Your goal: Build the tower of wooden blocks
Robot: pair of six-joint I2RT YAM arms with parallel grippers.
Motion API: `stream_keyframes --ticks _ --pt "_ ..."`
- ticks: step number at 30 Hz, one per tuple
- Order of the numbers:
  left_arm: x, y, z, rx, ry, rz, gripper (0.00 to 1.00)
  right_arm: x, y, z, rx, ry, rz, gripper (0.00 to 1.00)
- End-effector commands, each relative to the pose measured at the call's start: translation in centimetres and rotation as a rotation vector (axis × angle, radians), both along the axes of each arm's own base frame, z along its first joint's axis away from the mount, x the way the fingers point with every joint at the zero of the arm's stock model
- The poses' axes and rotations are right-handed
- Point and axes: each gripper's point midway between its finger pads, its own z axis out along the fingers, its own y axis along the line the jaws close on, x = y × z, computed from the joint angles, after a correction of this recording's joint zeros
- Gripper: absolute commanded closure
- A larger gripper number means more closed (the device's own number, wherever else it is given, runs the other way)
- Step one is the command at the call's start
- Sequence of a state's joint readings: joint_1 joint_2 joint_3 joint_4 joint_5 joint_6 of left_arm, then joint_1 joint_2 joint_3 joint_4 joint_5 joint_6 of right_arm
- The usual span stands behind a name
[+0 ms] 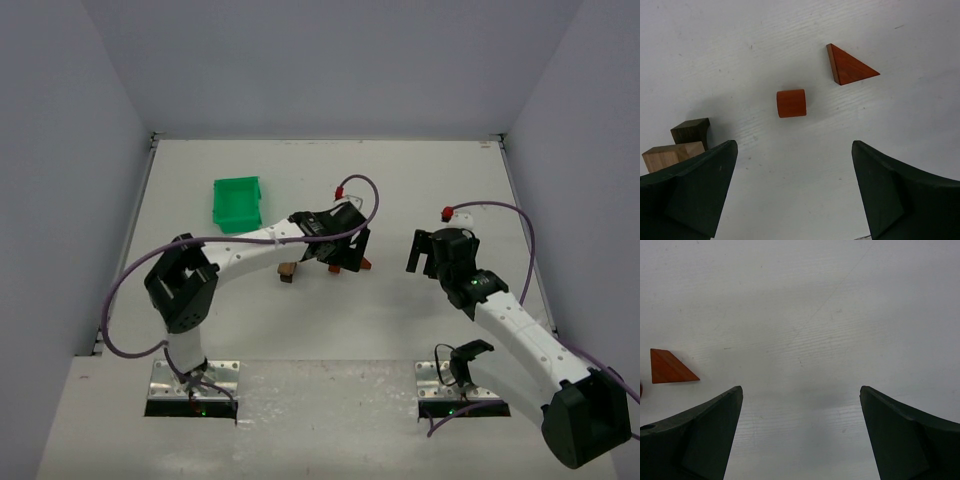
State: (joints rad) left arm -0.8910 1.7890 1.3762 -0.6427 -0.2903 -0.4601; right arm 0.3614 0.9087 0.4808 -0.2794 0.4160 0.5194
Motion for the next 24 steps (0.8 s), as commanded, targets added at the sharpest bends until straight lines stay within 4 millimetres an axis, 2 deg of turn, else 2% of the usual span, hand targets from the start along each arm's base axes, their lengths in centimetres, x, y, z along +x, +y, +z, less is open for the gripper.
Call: stream_keyframes --ticks 1,4,7,13,18,24 --pt "1.1 -2.1 -0.3 -0.009 -0.008 0.022 0.13 1.0 -0.3 1.8 -0.003 -0.056 -0.021 0.01" --pt "1.2 -2.6 -2.5 0.027 0.033 0.015 0.21 1.0 -0.3 1.8 -0.005 -0.059 -0.024 0.01" --pt "1.5 -2.5 -3.5 0.060 0.040 0.025 0.25 1.0 -0.4 1.8 -0.007 -0.060 -0.027 0.01" --pt "1.5 -2.0 -4.9 0.100 0.053 0.035 0.30 1.0 -0.5 1.8 -0.011 -0.059 -0.030 0.01" --pt "1.5 -1.8 -5.9 0.121 0.063 0.039 0.43 1.0 -0.5 1.9 -0.011 -0.063 -0.030 0.01" --pt "1.7 -1.7 -6.8 0.132 0.070 0.042 0.51 1.0 -0.5 2.0 -0.007 -0.068 -0.029 0.01"
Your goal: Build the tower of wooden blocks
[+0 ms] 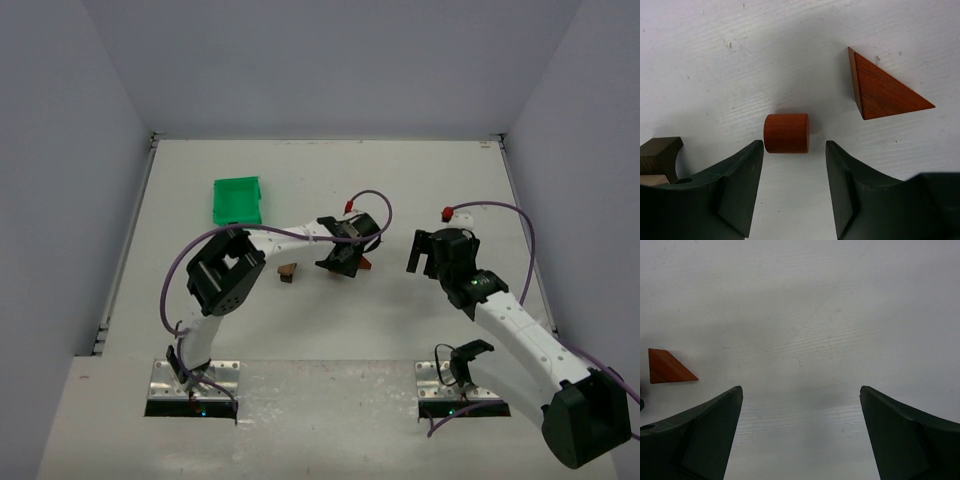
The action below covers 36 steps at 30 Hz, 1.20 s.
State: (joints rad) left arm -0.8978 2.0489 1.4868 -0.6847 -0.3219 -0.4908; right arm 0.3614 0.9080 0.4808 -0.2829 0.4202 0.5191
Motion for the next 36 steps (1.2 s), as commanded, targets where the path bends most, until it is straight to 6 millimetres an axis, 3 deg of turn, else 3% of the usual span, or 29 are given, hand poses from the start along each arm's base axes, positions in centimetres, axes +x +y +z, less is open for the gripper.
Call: stream_keyframes --ticks 1,4,6,8,10,11,15,18,19,22,26,29,31,33,36 --pt "1.1 -0.9 0.3 -0.012 -0.034 0.012 0.52 1.0 -0.4 2.0 -0.003 -0.070 -0.025 0.01" --pt "1.3 -0.8 0.2 -0.010 -0.040 0.023 0.55 0.9 -0.4 2.1 -0.001 -0.075 -0.025 0.01" --pt "1.3 -1.0 0.1 -0.020 -0.037 0.023 0.63 0.8 -0.4 2.1 0.003 -0.077 -0.025 0.01" --pt "1.3 -1.1 0.1 -0.028 -0.038 0.023 0.66 0.8 -0.4 2.2 0.005 -0.080 -0.024 0.01" --pt "1.5 -1.2 0.3 -0.046 -0.046 0.022 0.78 0.8 -0.3 2.2 0.007 -0.081 -0.020 0.01" --pt "1.5 -1.3 0.2 -0.051 -0.050 0.022 0.78 0.8 -0.3 2.2 0.007 -0.081 -0.020 0.01" --pt "1.7 -2.4 1.6 -0.145 -0.064 -0.027 0.98 0.8 -0.1 2.2 0.015 -0.079 -0.007 0.01" --pt "1.5 -3.7 3.7 -0.265 -0.071 -0.091 1.00 0.9 0.4 2.4 0.021 -0.079 0.026 0.01" --pt "1.3 -3.1 3.1 -0.254 -0.059 -0.085 1.00 0.9 0.4 2.4 0.023 -0.083 0.026 0.01" --pt "0.4 -5.6 8.5 -0.557 -0.036 -0.205 1.00 0.9 4.0 3.3 0.088 -0.130 0.260 0.01" --pt "0.3 -4.7 13.5 -0.788 -0.034 -0.258 1.00 0.1 7.2 5.2 0.101 -0.263 0.531 0.01" --pt "-1.4 -4.2 15.4 -0.909 0.036 -0.321 1.00 -1.7 9.7 7.0 0.117 -0.409 0.754 0.01" --pt "-3.7 -4.2 16.9 -0.987 0.097 -0.410 1.00 -3.4 11.6 9.2 0.101 -0.567 0.944 0.01" --pt "-6.3 -3.9 17.3 -1.046 0.161 -0.481 1.00 -5.2 12.8 9.2 0.073 -0.670 1.090 0.01" --pt "-7.8 -3.2 18.0 -1.071 0.166 -0.516 1.00 -8.7 14.8 10.1 0.086 -0.783 1.338 0.01"
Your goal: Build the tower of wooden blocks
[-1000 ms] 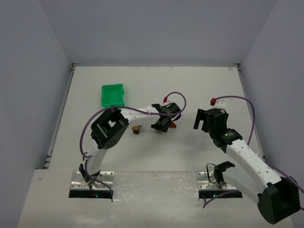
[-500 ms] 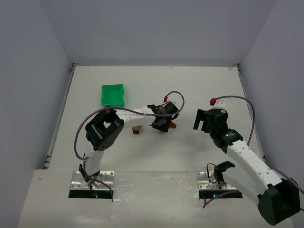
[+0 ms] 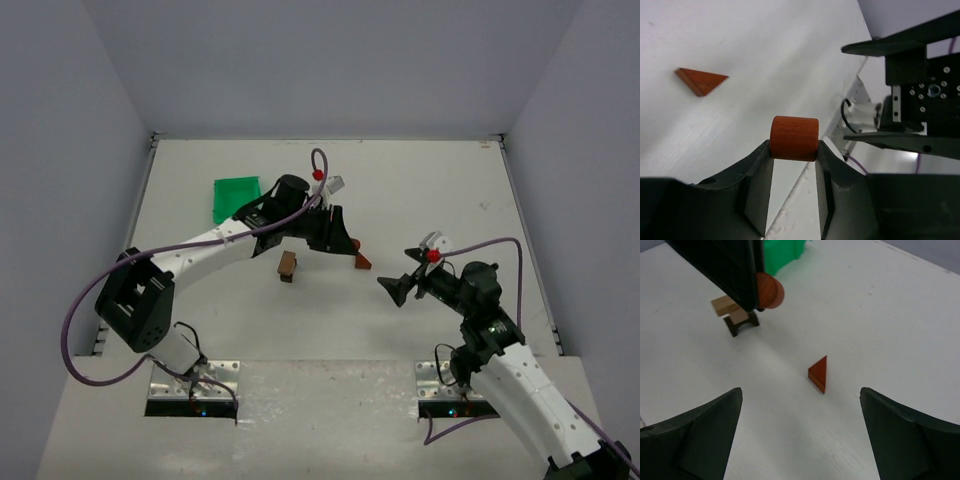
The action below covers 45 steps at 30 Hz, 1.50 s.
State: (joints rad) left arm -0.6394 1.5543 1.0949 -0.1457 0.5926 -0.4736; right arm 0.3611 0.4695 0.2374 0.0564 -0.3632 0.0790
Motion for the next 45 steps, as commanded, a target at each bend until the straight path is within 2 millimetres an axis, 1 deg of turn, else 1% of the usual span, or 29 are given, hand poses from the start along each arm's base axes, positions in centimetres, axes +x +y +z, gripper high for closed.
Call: stream_keyframes --ticks 1,2,4,5,6,7,9,11,12,13,14,15,17,19,20,22,24,25,32,40,41,44,45 --pt "-5.0 -0.3 2.7 -0.145 0.019 -0.200 1.00 -5.5 4.3 4.0 0.003 -0.353 0.483 0.02" --pt "-5.4 -0.2 3.0 -0.158 0.017 -0.211 1.00 -6.2 4.7 4.3 0.004 -0.370 0.534 0.02" --pt "-6.7 0.0 3.6 -0.196 0.036 -0.259 1.00 -6.6 5.0 5.0 -0.004 -0.395 0.582 0.05" --pt "-7.0 0.0 3.7 -0.203 0.044 -0.264 1.00 -6.5 5.1 5.1 -0.011 -0.398 0.589 0.05" --pt "-7.1 0.0 3.8 -0.205 0.048 -0.264 1.00 -6.5 5.2 4.7 -0.017 -0.388 0.603 0.05" --pt "-7.3 0.2 3.3 -0.201 0.068 -0.263 1.00 -6.1 5.4 5.2 -0.027 -0.387 0.611 0.08" --pt "-7.7 0.1 2.9 -0.206 0.095 -0.284 1.00 -5.5 5.7 4.8 -0.040 -0.348 0.633 0.12" --pt "-8.5 0.2 2.8 -0.216 0.127 -0.318 1.00 -5.4 6.2 4.9 -0.052 -0.339 0.673 0.13" --pt "-8.6 0.2 2.7 -0.216 0.127 -0.321 1.00 -5.2 6.5 4.9 -0.056 -0.330 0.685 0.13" --pt "-8.5 0.3 2.6 -0.214 0.122 -0.318 1.00 -5.0 6.8 5.2 -0.058 -0.337 0.692 0.14" --pt "-8.5 0.3 2.6 -0.213 0.118 -0.315 1.00 -5.1 7.0 5.0 -0.058 -0.327 0.701 0.14" --pt "-8.4 0.4 2.5 -0.207 0.112 -0.310 1.00 -4.9 7.3 5.4 -0.061 -0.348 0.703 0.16" --pt "-8.5 0.5 2.3 -0.200 0.115 -0.309 1.00 -4.9 7.8 6.0 -0.062 -0.373 0.716 0.20" --pt "-8.5 0.5 2.4 -0.201 0.113 -0.311 0.99 -5.4 8.5 6.2 -0.062 -0.386 0.749 0.25" --pt "-8.5 0.5 2.4 -0.201 0.114 -0.311 0.99 -5.3 8.7 6.2 -0.069 -0.389 0.741 0.26" --pt "-8.5 0.5 2.5 -0.200 0.111 -0.311 0.98 -5.6 9.4 6.1 -0.082 -0.406 0.763 0.29" --pt "-8.5 0.6 2.4 -0.192 0.114 -0.308 0.98 -5.8 9.9 6.1 -0.088 -0.406 0.776 0.34" --pt "-8.5 0.6 2.3 -0.189 0.117 -0.305 0.98 -5.6 10.1 6.2 -0.089 -0.403 0.778 0.38" --pt "-8.6 0.7 2.4 -0.191 0.112 -0.304 0.98 -5.0 10.8 6.5 -0.089 -0.400 0.777 0.48" --pt "-8.8 0.7 3.1 -0.204 0.098 -0.316 0.97 -4.7 11.0 6.0 -0.112 -0.390 0.780 0.49" --pt "-8.7 0.7 3.0 -0.199 0.096 -0.312 0.97 -4.4 10.9 5.9 -0.120 -0.387 0.767 0.52" --pt "-8.7 0.8 3.0 -0.198 0.095 -0.309 0.96 -4.4 10.9 5.9 -0.122 -0.390 0.764 0.60" --pt "-8.7 0.7 3.1 -0.200 0.096 -0.311 0.96 -4.3 10.9 6.0 -0.122 -0.396 0.757 0.64"
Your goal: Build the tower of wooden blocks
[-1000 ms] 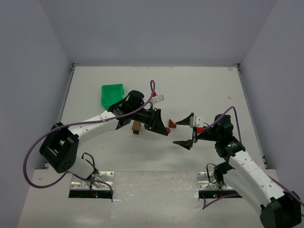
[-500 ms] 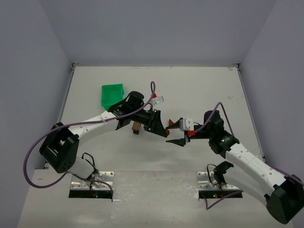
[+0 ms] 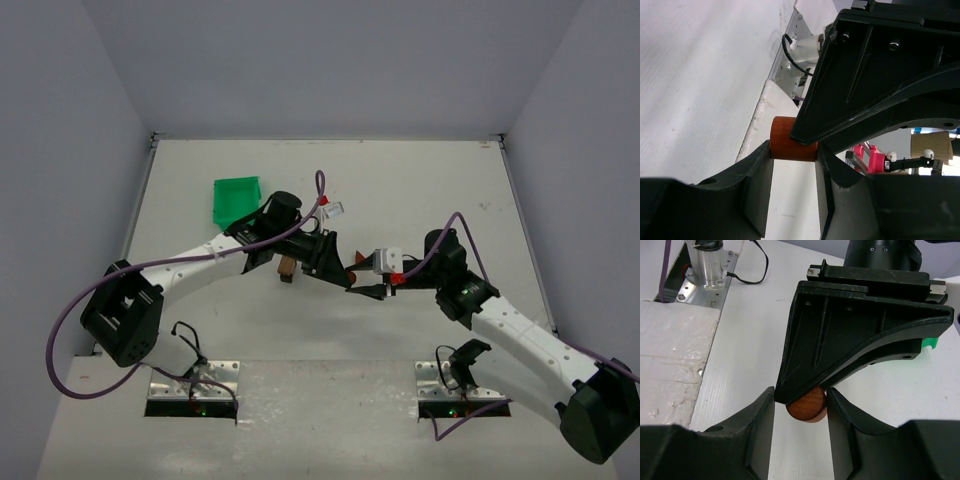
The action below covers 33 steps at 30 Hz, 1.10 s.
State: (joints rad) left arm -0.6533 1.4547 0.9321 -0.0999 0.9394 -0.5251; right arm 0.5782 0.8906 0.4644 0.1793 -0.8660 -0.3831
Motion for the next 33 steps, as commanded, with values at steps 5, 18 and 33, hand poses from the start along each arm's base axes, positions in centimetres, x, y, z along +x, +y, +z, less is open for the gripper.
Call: stream_keyframes --ticks 5,18,33 --pt "-0.6 -0.1 2.7 -0.088 -0.067 -0.046 0.94 1.3 0.3 2.0 0.028 -0.096 -0.040 0.76" --pt "-0.9 0.1 3.4 -0.106 -0.083 -0.045 0.93 0.3 0.0 1.3 -0.008 -0.114 0.013 0.41" --pt "-0.7 0.2 2.6 -0.069 -0.075 -0.024 0.93 0.1 0.1 2.4 0.035 -0.138 0.011 0.45"
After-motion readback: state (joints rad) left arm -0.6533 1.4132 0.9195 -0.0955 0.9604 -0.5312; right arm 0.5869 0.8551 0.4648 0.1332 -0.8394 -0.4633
